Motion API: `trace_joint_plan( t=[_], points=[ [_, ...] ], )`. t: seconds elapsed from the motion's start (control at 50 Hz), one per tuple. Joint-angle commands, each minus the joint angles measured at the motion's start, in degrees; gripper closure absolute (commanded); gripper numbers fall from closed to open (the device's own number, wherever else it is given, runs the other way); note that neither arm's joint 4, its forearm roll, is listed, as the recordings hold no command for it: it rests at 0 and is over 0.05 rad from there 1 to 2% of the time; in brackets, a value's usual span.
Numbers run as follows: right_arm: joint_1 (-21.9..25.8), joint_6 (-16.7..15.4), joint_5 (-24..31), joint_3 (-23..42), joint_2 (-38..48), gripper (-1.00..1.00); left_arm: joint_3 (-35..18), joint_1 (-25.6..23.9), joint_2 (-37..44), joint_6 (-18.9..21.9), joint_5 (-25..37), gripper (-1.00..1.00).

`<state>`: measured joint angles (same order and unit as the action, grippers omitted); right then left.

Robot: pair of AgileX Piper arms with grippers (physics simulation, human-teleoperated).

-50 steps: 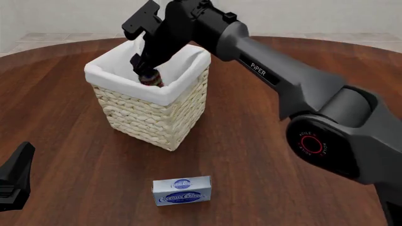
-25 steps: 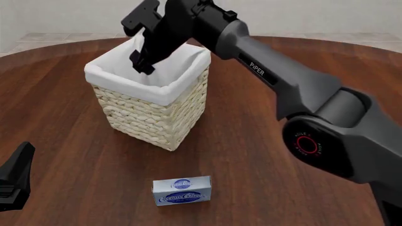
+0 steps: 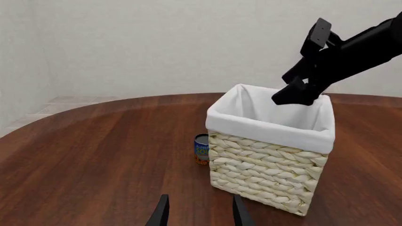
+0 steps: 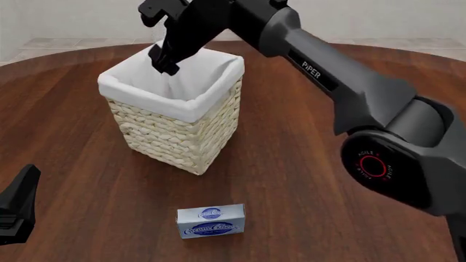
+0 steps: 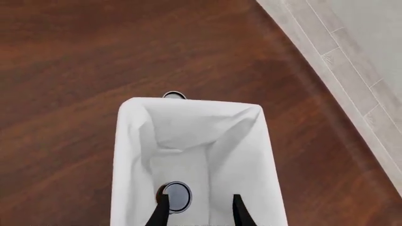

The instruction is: Pick up the tomato sauce, and put it in the basket.

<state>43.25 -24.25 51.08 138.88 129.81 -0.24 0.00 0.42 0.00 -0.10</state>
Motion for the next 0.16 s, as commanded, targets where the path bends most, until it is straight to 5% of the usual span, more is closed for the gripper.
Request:
trace_joint_plan(
  t=[0.02, 0.16],
  points=[
    [0.21, -0.75, -0.66, -2.24, -2.81, -1.00, 0.00, 0.00, 0.00, 0.00, 0.00, -1.00],
    [0.35, -0.95, -1.90, -5.20, -5.36, -1.00, 0.00, 0.00, 0.00, 0.00, 0.00, -1.00]
  ],
)
